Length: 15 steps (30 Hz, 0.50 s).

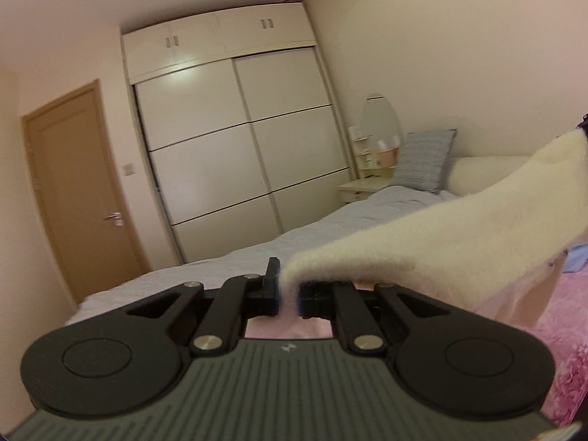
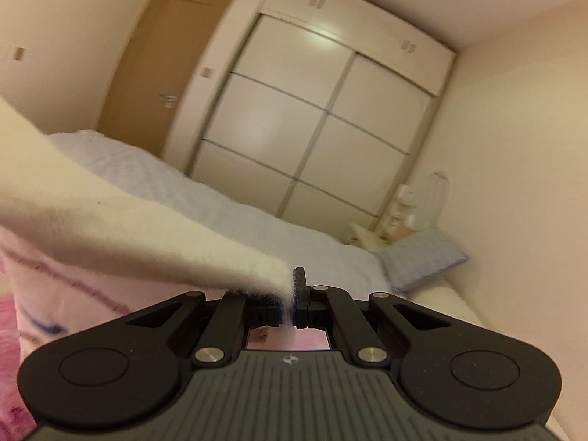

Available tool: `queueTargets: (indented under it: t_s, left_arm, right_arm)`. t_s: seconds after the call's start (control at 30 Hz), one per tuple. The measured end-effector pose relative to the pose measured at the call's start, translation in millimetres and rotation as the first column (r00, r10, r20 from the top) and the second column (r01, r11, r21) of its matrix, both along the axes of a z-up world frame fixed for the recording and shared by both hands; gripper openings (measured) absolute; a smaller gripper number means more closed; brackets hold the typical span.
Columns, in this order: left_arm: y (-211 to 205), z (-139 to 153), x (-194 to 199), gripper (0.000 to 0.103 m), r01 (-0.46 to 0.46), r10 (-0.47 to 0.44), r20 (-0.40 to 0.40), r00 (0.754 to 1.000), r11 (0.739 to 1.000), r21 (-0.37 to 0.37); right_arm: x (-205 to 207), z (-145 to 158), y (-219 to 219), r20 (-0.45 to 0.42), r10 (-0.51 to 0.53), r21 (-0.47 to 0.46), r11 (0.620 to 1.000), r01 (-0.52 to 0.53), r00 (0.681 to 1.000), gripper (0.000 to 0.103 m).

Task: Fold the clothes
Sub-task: 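Grasp the sweater with the right gripper while the left gripper grasps it, lifting it, then lower the sweater flat onto the bed and open both grippers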

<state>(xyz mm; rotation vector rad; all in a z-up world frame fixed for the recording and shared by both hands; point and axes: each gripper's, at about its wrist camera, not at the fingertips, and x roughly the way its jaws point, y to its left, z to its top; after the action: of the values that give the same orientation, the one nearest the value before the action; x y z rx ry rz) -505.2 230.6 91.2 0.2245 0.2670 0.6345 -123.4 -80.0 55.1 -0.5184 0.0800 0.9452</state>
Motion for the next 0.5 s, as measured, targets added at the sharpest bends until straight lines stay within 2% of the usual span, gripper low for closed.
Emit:
queueTargets:
  t_s: [0.27,0.4,0.5]
  left_arm:
    - [-27.5,47.1,-20.5,0.008,-0.052,0.056,-0.068,0.996,0.997,0.054]
    - [3.3,67.4,-1.1,0.008,-0.034,0.038,-0.072,0.997,0.998,0.061]
    - [61.3,61.8,39.7,0.009,0.003,-0.003,-0.102,0.995,1.0,0.003]
  right_arm:
    - [-12.4,34.6,-4.5,-0.064,0.133,-0.041,0.99,-0.136,0.989,0.0]
    - [-1.7,55.1,24.7,-0.083,0.15,-0.027,0.988,-0.153,0.985,0.001]
    - [28.0,53.2,68.7,-0.146,0.127,-0.053,0.989,-0.136,0.981,0.002]
